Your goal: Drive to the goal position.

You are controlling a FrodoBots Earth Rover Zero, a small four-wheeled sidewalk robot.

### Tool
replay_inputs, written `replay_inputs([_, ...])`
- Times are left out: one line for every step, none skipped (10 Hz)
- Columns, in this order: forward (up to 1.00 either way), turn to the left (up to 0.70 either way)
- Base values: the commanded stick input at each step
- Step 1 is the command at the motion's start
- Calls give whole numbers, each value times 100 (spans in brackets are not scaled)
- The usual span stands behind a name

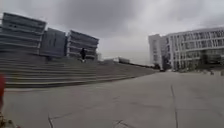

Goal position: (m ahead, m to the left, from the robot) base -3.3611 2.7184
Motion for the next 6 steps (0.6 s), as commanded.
replay_inputs([0, 70])
replay_inputs([0, 70])
replay_inputs([0, 70])
replay_inputs([0, 70])
replay_inputs([0, 70])
replay_inputs([0, 70])
